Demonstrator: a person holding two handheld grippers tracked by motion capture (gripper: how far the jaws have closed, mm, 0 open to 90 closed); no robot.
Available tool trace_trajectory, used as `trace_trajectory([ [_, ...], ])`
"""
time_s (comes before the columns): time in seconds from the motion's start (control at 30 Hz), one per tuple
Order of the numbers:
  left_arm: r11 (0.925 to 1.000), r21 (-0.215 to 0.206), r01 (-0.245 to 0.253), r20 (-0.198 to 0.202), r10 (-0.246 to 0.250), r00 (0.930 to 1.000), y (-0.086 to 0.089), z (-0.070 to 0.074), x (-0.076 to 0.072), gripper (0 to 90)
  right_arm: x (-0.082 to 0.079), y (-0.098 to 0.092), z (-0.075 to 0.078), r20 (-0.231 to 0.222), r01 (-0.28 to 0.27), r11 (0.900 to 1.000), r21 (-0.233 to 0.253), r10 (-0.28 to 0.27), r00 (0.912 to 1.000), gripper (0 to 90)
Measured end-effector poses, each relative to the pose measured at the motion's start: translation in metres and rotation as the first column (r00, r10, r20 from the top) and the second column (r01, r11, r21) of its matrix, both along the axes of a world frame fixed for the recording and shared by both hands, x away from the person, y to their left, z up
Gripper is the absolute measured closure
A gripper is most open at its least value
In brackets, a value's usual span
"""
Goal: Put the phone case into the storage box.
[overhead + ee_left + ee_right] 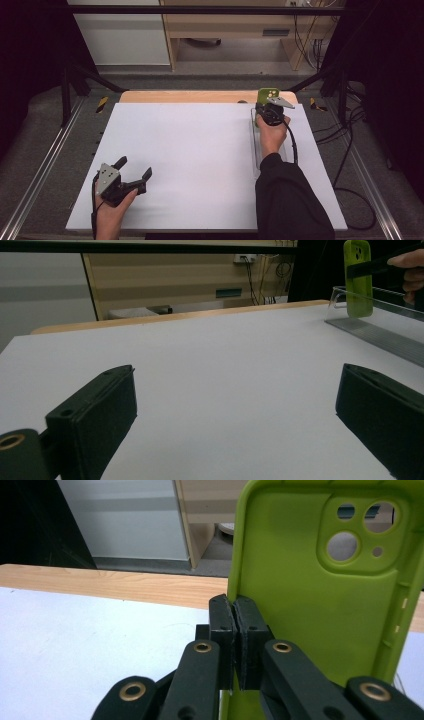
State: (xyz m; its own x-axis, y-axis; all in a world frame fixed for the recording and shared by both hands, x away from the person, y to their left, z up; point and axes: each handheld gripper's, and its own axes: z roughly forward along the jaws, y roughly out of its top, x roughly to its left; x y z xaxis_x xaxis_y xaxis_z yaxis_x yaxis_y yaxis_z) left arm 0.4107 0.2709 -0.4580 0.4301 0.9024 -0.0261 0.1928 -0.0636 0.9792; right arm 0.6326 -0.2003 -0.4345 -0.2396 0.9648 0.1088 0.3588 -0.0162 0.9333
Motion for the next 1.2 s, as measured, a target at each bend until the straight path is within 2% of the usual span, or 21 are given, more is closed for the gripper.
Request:
trace_trajectory([
  [0.17,1.0,0.001,0.002,-0.004,-0.002,1.0,-0.001,0.0,0.0,2.3,0.001,0.002,-0.003,0.023,-0.001,1.0,-0.007,0.001,0.9997,88.1],
  [0.27,0.9999,0.009,0.01,0.002,-0.01,0.9999,-0.003,0.0,-0.001,2.4,0.003,0.002,-0.004,0.03,0.001,1.0,0.013,-0.002,0.9995,88.2],
  [0.63,0.9998,0.013,0.014,0.001,-0.014,0.9999,-0.005,0.0,0.0,2.5,0.004,-0.002,-0.004,0.06,0.023,1.0,0.003,-0.023,0.9979,88.2],
  [0.7,0.9998,0.015,0.014,0.001,-0.014,0.9999,-0.005,0.0,0.0,2.5,0.005,-0.002,-0.006,0.057,0.025,1.0,0.015,-0.025,0.9981,88.2],
  [1.2,0.9997,0.019,0.014,-0.002,-0.014,0.9999,-0.005,-0.001,0.0,2.5,0.008,0.001,-0.012,0.045,0.035,0.999,0.007,-0.036,0.9983,88.1],
])
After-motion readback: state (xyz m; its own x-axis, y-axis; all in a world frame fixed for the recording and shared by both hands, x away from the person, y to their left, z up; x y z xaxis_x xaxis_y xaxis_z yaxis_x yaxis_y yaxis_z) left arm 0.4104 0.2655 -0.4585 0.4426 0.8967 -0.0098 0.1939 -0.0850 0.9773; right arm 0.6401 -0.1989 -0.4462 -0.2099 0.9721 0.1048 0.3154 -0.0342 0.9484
